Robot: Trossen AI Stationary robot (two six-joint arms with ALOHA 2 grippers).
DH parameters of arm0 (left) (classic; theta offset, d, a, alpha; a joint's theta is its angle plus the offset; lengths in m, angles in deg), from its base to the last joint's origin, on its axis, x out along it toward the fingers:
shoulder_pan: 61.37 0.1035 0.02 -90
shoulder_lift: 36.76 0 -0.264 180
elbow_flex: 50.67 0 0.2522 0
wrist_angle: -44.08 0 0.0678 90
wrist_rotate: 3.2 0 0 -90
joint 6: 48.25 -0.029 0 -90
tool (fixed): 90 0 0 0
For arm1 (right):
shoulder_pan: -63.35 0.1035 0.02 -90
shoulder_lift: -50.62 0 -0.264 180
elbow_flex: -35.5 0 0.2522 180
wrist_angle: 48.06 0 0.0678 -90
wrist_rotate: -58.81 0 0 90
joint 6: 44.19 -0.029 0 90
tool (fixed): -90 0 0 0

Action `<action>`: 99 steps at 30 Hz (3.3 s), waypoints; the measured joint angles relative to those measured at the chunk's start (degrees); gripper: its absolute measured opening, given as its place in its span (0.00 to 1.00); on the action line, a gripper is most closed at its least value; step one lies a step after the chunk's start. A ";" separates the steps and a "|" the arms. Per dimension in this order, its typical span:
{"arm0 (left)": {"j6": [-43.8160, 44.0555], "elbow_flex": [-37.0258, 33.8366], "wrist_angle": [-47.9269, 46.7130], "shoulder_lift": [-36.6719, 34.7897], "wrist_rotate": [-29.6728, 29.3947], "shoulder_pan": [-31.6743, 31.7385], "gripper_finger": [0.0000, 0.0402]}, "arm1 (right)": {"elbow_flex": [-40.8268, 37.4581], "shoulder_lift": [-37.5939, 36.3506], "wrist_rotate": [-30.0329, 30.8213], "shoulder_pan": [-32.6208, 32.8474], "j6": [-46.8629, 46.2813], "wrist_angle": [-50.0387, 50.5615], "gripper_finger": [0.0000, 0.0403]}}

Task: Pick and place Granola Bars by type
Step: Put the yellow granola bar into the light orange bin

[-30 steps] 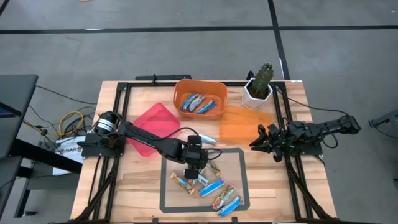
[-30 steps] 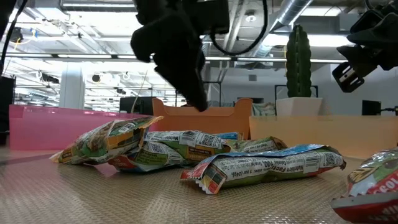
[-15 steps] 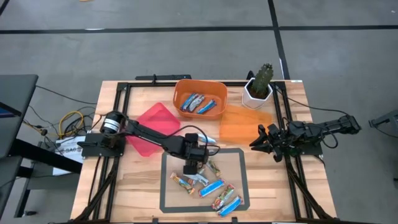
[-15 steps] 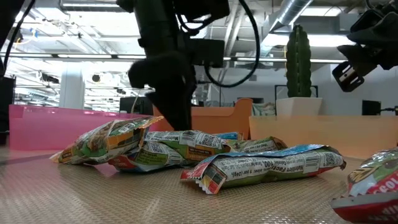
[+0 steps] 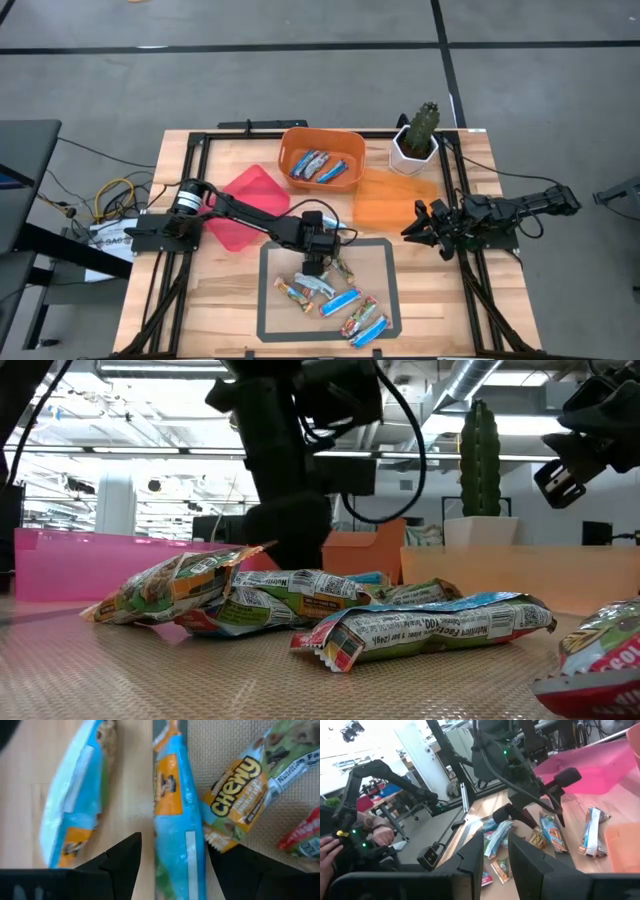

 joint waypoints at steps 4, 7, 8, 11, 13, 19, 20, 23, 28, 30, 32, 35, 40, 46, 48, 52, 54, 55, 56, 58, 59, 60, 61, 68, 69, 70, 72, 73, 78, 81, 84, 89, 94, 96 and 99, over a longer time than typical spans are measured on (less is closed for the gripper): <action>-0.83 0.04 0.78 0.39 0.25 0.10 0.55 | 0.02 0.02 0.01 0.02 0.02 0.19 0.20; -1.01 0.02 0.83 0.41 0.32 0.10 0.52 | 0.01 0.02 -0.01 0.02 0.02 0.23 0.20; -1.01 0.02 0.84 0.41 0.47 0.10 0.51 | 0.00 0.02 -0.01 0.00 0.02 0.23 0.20; -1.03 0.02 0.94 0.45 0.67 0.06 0.43 | 0.02 0.02 0.00 0.00 0.02 0.32 0.20; -1.01 0.01 0.98 0.48 0.89 0.03 0.37 | 0.01 0.02 -0.01 0.02 0.01 0.34 0.20; -1.01 -0.02 1.32 0.52 1.05 0.01 0.21 | 0.02 0.02 0.01 0.02 0.02 0.34 0.20; -0.98 -0.06 1.38 0.46 0.99 0.01 0.19 | 0.01 0.02 -0.01 0.02 0.02 0.34 0.20; -0.84 -0.07 1.74 0.44 0.24 0.10 0.14 | 0.02 0.02 -0.01 0.01 0.02 0.34 0.20; -0.72 -0.07 2.53 0.39 -0.20 0.12 0.10 | 0.01 0.02 -0.01 0.01 0.02 0.34 0.20; -0.70 -0.07 2.97 0.35 -0.18 0.12 0.09 | 0.01 0.02 -0.01 0.01 0.02 0.34 0.20; -0.69 -0.07 3.15 0.12 -0.12 0.06 0.09 | 0.02 0.02 -0.01 0.02 0.02 0.34 0.20; -0.73 -0.07 3.37 -0.64 -0.01 -0.09 0.09 | 0.02 0.02 -0.01 0.02 0.02 0.34 0.20; -0.93 -0.07 2.99 -1.99 -1.37 -0.51 0.09 | 0.01 0.02 -0.01 0.02 0.02 0.31 0.20; -1.01 -0.07 3.02 -5.15 -2.10 -0.51 0.09 | 0.00 0.00 0.01 0.00 0.02 0.39 0.20; -1.01 -0.07 3.51 -6.60 -3.35 -0.51 0.09 | 0.02 0.00 0.01 0.02 0.01 0.32 0.20; -0.01 -0.07 4.93 -9.88 -6.77 -0.51 0.09 | 0.00 0.00 0.00 0.02 0.02 0.34 0.20; 1.60 -0.07 5.61 -11.45 -9.05 -0.51 0.09 | 0.01 0.00 0.00 0.02 0.02 0.34 0.20; 2.49 -0.07 6.36 -12.30 -10.14 -0.51 0.09 | 0.02 0.00 0.01 0.02 0.00 0.34 0.20; 3.18 -0.07 7.28 -13.22 -11.32 -0.51 0.09 | 0.00 0.00 0.01 0.02 0.02 0.34 0.20; 4.05 -0.04 8.83 -14.95 -13.11 -0.47 0.09 | 0.02 0.00 -0.01 0.02 0.02 0.34 0.20; 4.22 -0.04 9.28 -15.82 -13.59 -0.45 0.09 | 0.01 0.00 0.01 0.02 0.01 0.34 0.20; 4.33 -0.06 9.47 -16.64 -14.07 -0.45 0.09 | 0.02 0.00 -0.01 0.02 0.00 0.34 0.20; 4.64 -0.06 9.83 -17.28 -14.65 -0.45 0.09 | 0.02 0.00 0.01 0.02 0.02 0.34 0.20; 5.68 -0.04 10.04 -18.49 -17.42 -0.35 0.09 | 0.02 0.00 -0.01 0.02 0.02 0.34 0.20; 5.68 -0.04 10.33 -18.49 -17.42 -0.23 0.09 | 0.02 0.00 -0.01 0.00 0.02 0.34 0.20; 5.72 -0.04 10.56 -18.49 -17.43 -0.16 0.09 | 0.02 0.00 0.01 0.02 0.01 0.34 0.20; 6.31 -0.04 10.92 -18.49 -17.44 0.08 0.09 | 0.02 0.00 0.01 0.02 0.01 0.34 0.20; 6.76 -0.04 11.32 -18.44 -17.46 0.24 0.09 | 0.02 0.00 0.00 0.02 0.02 0.34 0.20; 8.67 -0.32 14.95 -18.23 -19.32 1.75 0.09 | 0.00 0.00 0.01 0.00 0.02 0.34 0.20; 9.41 -2.96 21.89 -18.21 -19.92 3.41 0.09 | 0.02 0.00 0.01 0.01 0.01 0.34 0.20; 10.87 -6.58 31.20 -18.16 -18.80 5.22 0.09 | 0.01 0.00 0.00 0.02 0.02 0.34 0.20; 16.56 -12.84 45.84 -18.16 -14.43 7.75 0.09 | 0.00 0.00 -0.01 0.02 0.02 0.34 0.20; 24.07 -17.21 56.10 -18.16 -12.15 9.27 0.09 | 0.02 0.02 0.00 0.01 0.01 0.35 0.20; 26.90 -17.70 57.55 -18.16 -10.94 9.75 0.09 | 0.01 0.02 0.00 0.01 0.01 0.34 0.20; 28.84 -17.70 58.25 -18.16 -9.69 10.04 0.09 | 0.02 0.02 0.01 0.02 0.00 0.34 0.20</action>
